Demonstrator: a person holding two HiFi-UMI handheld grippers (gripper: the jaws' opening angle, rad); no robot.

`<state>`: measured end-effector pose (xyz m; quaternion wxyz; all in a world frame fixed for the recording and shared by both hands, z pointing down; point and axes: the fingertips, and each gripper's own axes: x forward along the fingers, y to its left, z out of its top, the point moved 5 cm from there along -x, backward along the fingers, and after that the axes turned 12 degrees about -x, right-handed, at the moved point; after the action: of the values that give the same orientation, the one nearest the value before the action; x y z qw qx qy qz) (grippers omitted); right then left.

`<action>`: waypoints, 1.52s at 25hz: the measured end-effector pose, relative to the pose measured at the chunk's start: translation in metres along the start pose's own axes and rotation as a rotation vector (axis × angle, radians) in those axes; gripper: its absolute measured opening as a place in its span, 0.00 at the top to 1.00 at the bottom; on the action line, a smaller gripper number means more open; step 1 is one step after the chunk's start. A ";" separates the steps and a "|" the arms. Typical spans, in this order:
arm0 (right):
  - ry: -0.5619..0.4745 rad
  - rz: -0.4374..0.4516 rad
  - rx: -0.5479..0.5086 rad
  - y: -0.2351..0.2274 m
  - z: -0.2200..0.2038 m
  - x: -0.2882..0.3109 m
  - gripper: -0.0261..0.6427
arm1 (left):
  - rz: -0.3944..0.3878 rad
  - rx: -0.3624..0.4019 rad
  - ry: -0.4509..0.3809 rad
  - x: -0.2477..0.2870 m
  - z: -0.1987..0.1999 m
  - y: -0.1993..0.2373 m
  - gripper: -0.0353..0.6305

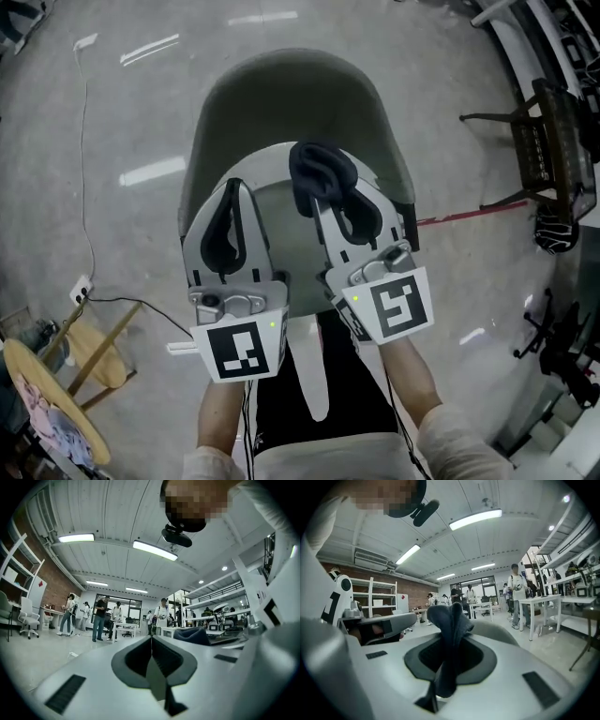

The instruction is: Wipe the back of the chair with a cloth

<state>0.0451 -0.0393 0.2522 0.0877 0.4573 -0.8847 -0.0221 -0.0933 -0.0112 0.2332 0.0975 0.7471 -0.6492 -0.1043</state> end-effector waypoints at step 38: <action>0.023 0.143 0.051 0.039 0.001 0.178 0.87 | 0.137 0.005 0.027 0.020 -0.033 0.071 0.92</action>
<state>-0.0876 -0.1611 0.2802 0.0874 0.3954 -0.9143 0.0118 -0.1486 -0.0403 0.2841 0.1114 0.7024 -0.6978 -0.0856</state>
